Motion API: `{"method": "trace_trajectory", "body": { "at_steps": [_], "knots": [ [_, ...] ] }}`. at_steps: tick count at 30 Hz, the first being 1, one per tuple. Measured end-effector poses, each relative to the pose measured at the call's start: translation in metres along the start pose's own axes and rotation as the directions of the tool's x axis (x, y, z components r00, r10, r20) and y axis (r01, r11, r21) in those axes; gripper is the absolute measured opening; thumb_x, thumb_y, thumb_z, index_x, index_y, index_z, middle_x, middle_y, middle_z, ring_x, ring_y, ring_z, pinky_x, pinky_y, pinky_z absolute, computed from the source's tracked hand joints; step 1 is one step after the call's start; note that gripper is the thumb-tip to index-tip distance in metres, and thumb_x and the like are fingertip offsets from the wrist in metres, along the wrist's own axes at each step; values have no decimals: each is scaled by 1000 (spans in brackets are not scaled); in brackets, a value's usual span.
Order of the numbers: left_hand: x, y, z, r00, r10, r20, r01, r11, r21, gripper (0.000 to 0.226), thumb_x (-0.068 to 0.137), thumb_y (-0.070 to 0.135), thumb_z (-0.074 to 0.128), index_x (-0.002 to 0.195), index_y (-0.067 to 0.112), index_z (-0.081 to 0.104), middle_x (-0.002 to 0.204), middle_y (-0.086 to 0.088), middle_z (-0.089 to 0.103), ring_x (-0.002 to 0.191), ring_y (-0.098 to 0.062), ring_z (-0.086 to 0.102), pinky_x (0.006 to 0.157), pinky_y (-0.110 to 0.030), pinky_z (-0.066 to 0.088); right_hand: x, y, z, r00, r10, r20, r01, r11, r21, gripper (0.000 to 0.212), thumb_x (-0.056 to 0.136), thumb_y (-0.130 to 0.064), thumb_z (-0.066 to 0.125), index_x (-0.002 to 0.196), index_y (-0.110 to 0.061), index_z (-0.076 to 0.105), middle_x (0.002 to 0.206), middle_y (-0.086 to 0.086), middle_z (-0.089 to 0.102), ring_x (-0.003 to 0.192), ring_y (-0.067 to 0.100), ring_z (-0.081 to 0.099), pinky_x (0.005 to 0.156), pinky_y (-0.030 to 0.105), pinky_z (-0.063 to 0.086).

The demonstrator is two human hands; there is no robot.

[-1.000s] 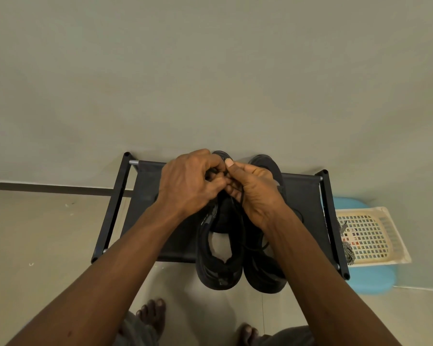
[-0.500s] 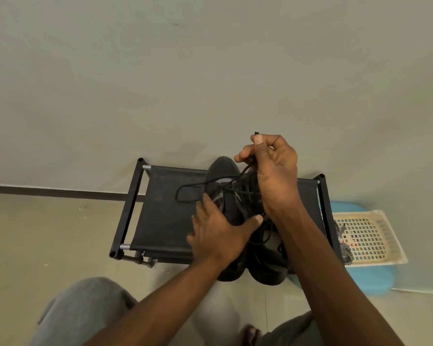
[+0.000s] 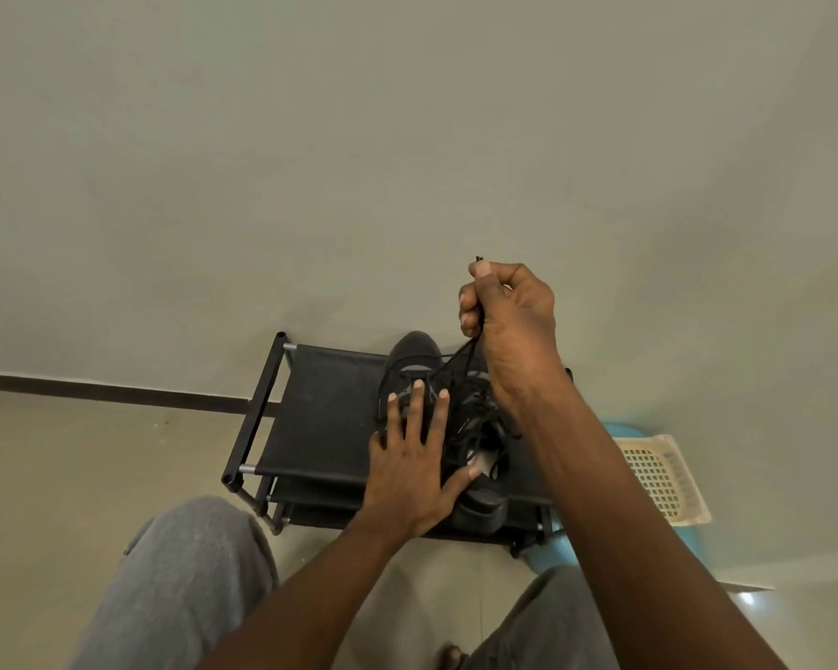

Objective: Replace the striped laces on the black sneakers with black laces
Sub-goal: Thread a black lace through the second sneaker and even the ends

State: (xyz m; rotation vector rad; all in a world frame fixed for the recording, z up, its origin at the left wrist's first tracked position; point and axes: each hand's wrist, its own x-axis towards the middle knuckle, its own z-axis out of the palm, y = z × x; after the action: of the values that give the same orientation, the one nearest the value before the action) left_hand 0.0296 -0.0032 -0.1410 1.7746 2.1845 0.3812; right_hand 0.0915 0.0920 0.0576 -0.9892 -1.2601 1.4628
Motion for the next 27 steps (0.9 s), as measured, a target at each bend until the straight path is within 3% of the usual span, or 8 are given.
{"method": "trace_trajectory", "body": {
  "at_steps": [4,6,8,10,13,15,19,27],
  "knots": [
    [-7,-7,10,981,165,-105,-151,981,125,101,94,84,30,163,29,-19,170,-9,-29,157,-40,-20,118,-74,22,-7,-20,-4,999,25,-31,-24,999,47,8,105,-14,55,103,-10,61,61,-3,60,54,11,48,54,24,42],
    [-7,-8,11,990,92,-103,-84,993,80,112,90,88,33,161,25,-26,168,-10,-33,156,-38,-25,122,-71,14,-7,-32,-4,998,27,-51,-22,996,84,8,105,-13,55,102,-9,61,60,-2,60,53,11,47,53,24,41],
    [-6,-6,9,995,-71,-73,68,997,-46,126,83,93,37,156,22,-36,162,-10,-44,153,-36,-33,120,-62,2,-9,-43,-2,998,19,-67,-12,995,102,8,105,-12,54,102,-9,61,60,-2,59,52,11,47,53,24,40],
    [-1,-4,8,975,-218,-51,205,960,-193,129,85,86,48,154,20,-39,162,-11,-43,154,-38,-30,122,-59,7,-11,-55,0,997,3,-73,5,994,109,8,105,-12,54,103,-9,61,61,-1,59,52,11,46,53,24,40],
    [12,-6,7,927,-370,60,362,844,-395,131,89,67,66,157,14,-33,171,-13,-24,159,-39,-7,126,-52,16,-14,-70,8,997,-31,-65,37,994,99,8,105,-12,55,104,-8,61,61,-1,59,51,11,46,52,23,40],
    [20,-8,8,908,-402,116,414,819,-399,131,88,65,69,160,10,-25,173,-13,-15,160,-38,-1,127,-49,16,-19,-80,13,997,-53,-56,56,996,66,8,105,-13,55,105,-8,61,61,-1,59,51,10,46,49,21,39],
    [29,-12,6,891,-408,199,454,808,-375,125,89,65,68,162,6,-16,172,-13,-16,159,-40,-3,128,-49,13,-28,-101,22,996,-87,-28,86,996,-32,8,106,-15,54,102,-11,60,62,-3,59,51,8,46,46,17,37],
    [31,-14,5,882,-426,201,471,779,-414,129,84,63,75,164,7,-10,173,-12,-11,160,-37,-1,130,-47,10,-47,-159,22,995,-98,-29,97,995,-38,10,105,-17,55,104,-10,62,62,-5,61,48,8,44,43,19,35]
  ]
}}
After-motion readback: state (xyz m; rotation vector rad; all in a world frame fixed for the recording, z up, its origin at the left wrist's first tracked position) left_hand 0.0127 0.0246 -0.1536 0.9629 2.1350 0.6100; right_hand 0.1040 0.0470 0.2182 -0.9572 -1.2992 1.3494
